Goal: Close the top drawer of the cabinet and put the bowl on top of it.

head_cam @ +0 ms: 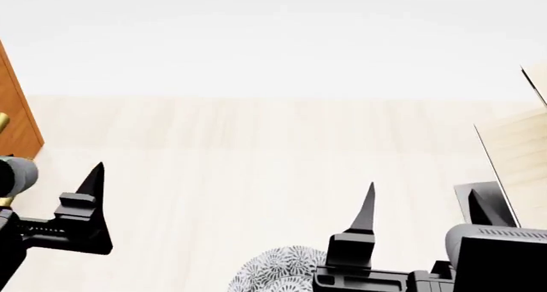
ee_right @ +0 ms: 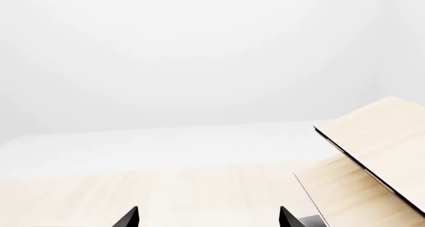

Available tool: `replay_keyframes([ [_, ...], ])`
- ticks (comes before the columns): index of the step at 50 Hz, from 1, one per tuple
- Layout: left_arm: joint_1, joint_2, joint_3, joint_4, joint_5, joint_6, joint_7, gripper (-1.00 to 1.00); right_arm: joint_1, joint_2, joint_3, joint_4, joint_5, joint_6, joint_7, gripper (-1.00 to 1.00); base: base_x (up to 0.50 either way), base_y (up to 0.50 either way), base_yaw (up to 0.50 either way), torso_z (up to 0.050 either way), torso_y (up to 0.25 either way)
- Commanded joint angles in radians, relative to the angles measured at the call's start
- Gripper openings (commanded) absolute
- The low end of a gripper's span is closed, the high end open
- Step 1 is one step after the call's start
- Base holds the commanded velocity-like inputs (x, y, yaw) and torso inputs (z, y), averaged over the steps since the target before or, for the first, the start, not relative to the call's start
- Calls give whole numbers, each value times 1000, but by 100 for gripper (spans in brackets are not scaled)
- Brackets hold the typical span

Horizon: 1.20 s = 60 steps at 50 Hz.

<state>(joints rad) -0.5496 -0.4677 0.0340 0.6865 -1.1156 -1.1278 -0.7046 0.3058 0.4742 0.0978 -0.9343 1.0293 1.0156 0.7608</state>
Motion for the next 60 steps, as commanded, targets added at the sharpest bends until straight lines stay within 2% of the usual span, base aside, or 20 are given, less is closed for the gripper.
replay_keyframes([
  [1,-118,32,43,-76,-37,-53,-20,100,-8,9,-8,-6,-1,-7,3,100,0,0,0,0,0],
  [10,-291,74,98,-214,-53,-120,-36,100,-13,13,-15,-9,0,-12,8,100,0,0,0,0,0],
  [12,-318,81,105,-245,-88,-160,-45,100,-25,15,-23,-9,-19,-23,-2,100,0,0,0,0,0],
  [16,-347,106,100,-288,-105,-151,-38,100,-35,19,-22,-9,-23,-30,-4,100,0,0,0,0,0],
  [24,-381,124,138,-375,-99,-139,38,100,-55,20,-32,2,-45,-54,-22,100,0,0,0,0,0],
  [36,-459,143,193,-611,-75,-124,179,100,-80,27,-41,4,-67,-77,-32,100,0,0,0,0,0],
  [45,-497,150,291,-711,-4,-94,289,100,-95,44,-14,-8,-39,-81,-23,100,0,0,0,0,0],
  [60,-502,185,347,-836,17,-57,391,100,-109,48,-38,6,-70,-102,-34,100,0,0,0,0,0],
])
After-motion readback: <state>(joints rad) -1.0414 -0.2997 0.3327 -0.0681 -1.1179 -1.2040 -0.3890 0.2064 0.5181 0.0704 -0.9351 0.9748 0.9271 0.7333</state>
